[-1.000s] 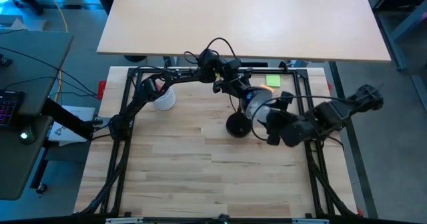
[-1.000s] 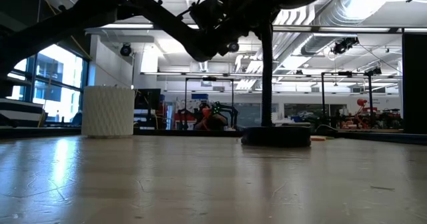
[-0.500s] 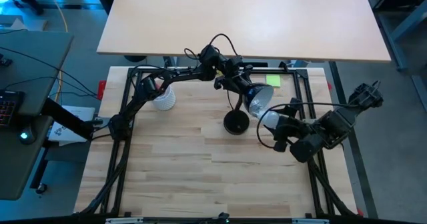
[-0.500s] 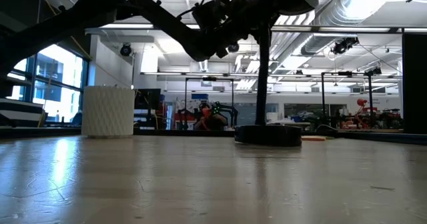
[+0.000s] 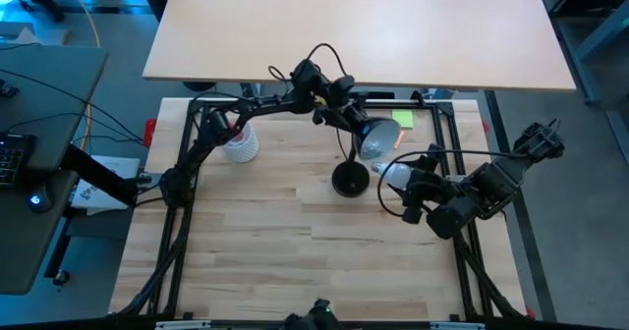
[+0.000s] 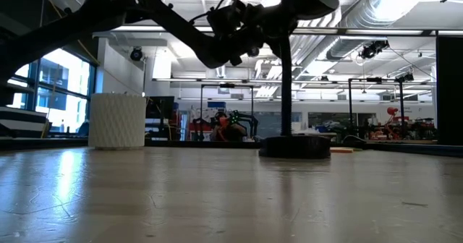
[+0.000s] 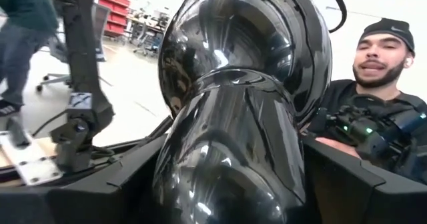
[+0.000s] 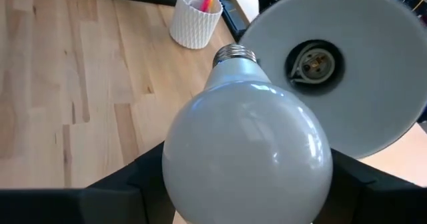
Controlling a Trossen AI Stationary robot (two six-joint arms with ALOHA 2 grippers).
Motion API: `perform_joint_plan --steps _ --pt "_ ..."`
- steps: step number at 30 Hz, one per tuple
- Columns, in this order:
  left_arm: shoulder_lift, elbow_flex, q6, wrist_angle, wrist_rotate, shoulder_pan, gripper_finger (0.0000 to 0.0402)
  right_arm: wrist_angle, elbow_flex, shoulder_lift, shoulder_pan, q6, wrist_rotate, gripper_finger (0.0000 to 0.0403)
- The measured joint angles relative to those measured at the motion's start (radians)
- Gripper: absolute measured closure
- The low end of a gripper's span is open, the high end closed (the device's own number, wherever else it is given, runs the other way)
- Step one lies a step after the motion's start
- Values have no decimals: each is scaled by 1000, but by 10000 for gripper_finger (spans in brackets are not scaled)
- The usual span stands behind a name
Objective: Screw lightbulb
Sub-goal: Insert the light bulb into the desk lamp
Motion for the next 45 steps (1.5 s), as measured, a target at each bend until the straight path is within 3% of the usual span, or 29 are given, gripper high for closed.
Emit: perform_joint_plan --steps 28,36,41,45 --pt "-146 -2 38 -36 -2 58 107 35 0 0 15 -26 -21 157" --pt "-281 -2 -39 218 -40 43 108 133 0 -7 118 -88 -27 157" --pt "-397 -1 -24 217 -40 6 108 284 -56 -8 161 -122 -33 157" --pt "-431 -1 -9 177 -14 -35 111 536 -201 -7 147 -197 -123 157"
